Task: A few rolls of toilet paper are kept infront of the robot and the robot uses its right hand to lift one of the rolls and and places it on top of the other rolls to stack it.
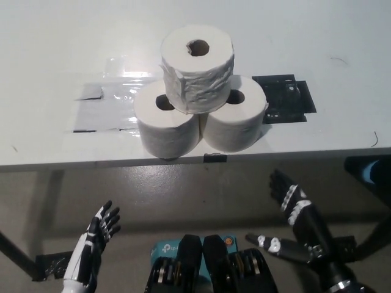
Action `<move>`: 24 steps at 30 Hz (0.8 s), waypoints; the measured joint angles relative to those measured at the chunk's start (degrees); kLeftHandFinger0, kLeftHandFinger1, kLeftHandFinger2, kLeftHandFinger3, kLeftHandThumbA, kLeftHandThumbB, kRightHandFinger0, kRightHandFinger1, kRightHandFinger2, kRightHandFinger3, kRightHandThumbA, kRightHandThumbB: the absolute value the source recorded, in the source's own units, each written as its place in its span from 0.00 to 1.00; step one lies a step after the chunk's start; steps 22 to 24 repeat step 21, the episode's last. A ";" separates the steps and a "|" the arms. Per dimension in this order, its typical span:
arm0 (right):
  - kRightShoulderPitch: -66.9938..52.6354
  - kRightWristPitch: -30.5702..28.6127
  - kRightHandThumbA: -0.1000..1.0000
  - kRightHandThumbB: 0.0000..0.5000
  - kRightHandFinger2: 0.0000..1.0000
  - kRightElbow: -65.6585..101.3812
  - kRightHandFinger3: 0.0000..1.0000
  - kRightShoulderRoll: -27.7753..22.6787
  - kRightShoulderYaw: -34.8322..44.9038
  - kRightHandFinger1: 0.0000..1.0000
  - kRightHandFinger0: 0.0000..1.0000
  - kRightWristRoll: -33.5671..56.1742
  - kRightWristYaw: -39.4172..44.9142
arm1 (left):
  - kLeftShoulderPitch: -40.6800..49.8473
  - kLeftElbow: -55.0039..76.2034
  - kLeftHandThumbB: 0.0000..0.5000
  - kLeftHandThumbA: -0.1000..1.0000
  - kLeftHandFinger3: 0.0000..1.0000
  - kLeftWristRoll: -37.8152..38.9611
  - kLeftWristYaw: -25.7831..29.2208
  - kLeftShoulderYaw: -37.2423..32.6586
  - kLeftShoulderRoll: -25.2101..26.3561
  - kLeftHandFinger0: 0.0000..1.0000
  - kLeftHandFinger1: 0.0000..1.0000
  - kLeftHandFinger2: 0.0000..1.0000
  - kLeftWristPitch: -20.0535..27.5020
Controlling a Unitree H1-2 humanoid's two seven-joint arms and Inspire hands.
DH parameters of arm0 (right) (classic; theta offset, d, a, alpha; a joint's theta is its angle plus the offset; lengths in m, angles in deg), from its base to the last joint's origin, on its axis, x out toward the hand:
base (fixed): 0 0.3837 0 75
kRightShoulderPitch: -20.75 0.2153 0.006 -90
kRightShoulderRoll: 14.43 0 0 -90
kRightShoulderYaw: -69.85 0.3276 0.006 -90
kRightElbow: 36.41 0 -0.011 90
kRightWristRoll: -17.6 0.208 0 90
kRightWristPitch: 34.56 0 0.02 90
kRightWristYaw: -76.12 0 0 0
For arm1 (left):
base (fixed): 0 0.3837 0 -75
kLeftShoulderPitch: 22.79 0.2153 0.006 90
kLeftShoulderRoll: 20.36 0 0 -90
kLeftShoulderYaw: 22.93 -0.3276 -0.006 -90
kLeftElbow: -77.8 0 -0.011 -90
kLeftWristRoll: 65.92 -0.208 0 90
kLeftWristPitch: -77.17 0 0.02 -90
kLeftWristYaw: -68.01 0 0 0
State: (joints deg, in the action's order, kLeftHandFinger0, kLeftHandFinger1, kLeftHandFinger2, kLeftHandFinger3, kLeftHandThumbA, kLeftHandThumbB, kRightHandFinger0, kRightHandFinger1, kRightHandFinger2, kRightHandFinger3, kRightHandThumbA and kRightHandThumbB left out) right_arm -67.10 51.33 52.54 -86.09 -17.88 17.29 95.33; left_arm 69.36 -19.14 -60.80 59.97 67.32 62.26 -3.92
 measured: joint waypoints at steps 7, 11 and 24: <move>0.08 -5.96 1.00 0.27 1.00 -7.04 1.00 -1.51 -0.55 1.00 1.00 -2.14 -2.94 | 0.33 2.08 0.31 1.00 1.00 -0.03 -0.19 -0.25 0.68 1.00 1.00 1.00 0.21; 1.19 -7.82 1.00 0.30 1.00 -8.59 1.00 -3.27 -0.75 1.00 1.00 -2.66 -3.88 | -0.06 2.60 0.31 1.00 1.00 -0.01 -0.18 -0.26 0.57 1.00 1.00 1.00 0.44; 4.70 -9.15 0.97 0.22 1.00 -9.62 1.00 -5.46 -3.04 1.00 1.00 -4.08 -5.09 | -0.90 2.64 0.32 1.00 1.00 0.04 -0.13 0.12 0.16 1.00 1.00 1.00 1.13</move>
